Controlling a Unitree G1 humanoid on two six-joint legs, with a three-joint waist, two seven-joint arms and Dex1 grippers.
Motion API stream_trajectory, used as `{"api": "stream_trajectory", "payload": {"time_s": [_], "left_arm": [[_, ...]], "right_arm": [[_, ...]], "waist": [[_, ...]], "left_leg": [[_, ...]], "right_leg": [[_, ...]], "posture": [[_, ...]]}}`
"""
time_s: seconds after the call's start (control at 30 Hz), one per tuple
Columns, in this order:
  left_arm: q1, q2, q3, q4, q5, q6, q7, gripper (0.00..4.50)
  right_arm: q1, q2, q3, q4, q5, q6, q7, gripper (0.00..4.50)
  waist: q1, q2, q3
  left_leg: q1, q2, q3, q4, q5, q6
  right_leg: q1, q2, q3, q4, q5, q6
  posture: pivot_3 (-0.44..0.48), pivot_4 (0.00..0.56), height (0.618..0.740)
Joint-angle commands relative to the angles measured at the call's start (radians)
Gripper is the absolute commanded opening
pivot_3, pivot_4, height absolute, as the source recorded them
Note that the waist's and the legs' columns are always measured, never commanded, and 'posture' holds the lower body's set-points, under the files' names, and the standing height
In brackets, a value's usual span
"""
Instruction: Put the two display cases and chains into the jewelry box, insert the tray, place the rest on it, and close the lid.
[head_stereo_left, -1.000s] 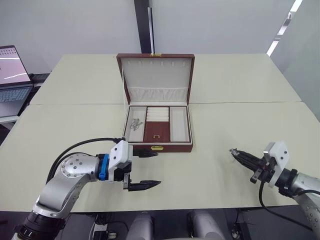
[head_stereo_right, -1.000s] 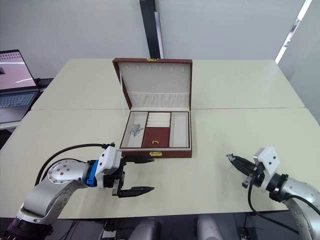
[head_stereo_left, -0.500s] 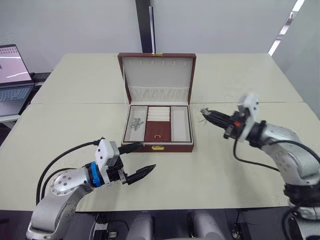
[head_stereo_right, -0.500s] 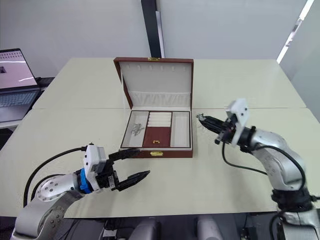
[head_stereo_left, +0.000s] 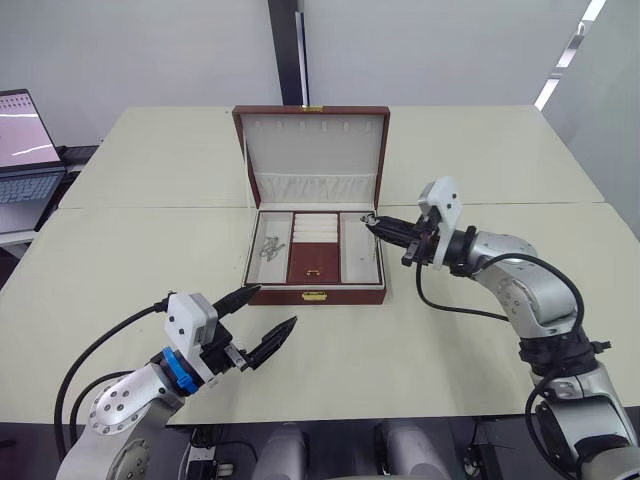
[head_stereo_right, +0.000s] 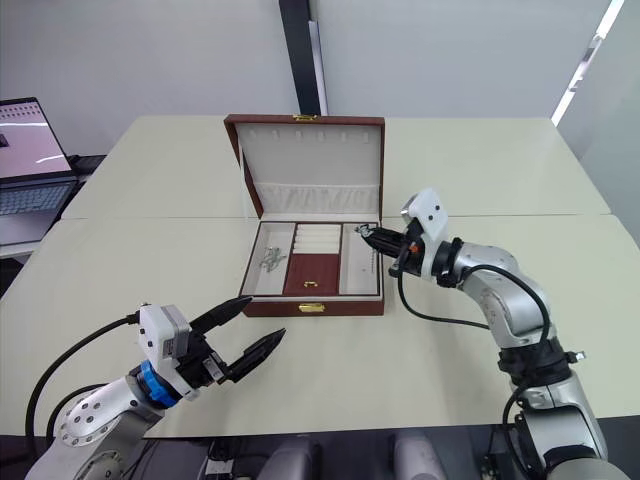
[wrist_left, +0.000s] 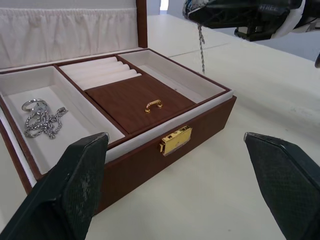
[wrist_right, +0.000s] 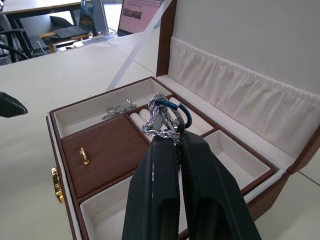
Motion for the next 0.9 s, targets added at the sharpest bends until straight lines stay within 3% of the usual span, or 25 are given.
{"api": "stream_trajectory", "payload": {"time_s": [0.03,0.47,0.9], "left_arm": [[0.010,-0.006,0.003,-0.040,-0.002,-0.028,0.009,4.50],[-0.004,-0.001,-0.011,-0.032,-0.002,-0.033,0.011,4.50],[-0.031,0.022,-0.002,-0.024,-0.040,0.014,-0.001,4.50]], "right_arm": [[-0.030,0.016,0.005,0.001,-0.024,-0.025,0.006,0.01],[-0.030,0.054,0.031,0.025,-0.076,-0.011,-0.001,0.01],[-0.005,0.047,-0.012,-0.010,-0.037,0.018,0.049,3.44]], "waist": [[0.000,0.000,0.000],[0.000,0.000,0.000],[0.000,0.000,0.000]], "left_leg": [[0.000,0.000,0.000,0.000,0.000,0.000],[0.000,0.000,0.000,0.000,0.000,0.000],[0.000,0.000,0.000,0.000,0.000,0.000]], "right_leg": [[0.000,0.000,0.000,0.000,0.000,0.000],[0.000,0.000,0.000,0.000,0.000,0.000],[0.000,0.000,0.000,0.000,0.000,0.000]], "posture": [[0.000,0.150,0.740],[0.000,0.150,0.740],[0.000,0.150,0.740]]}}
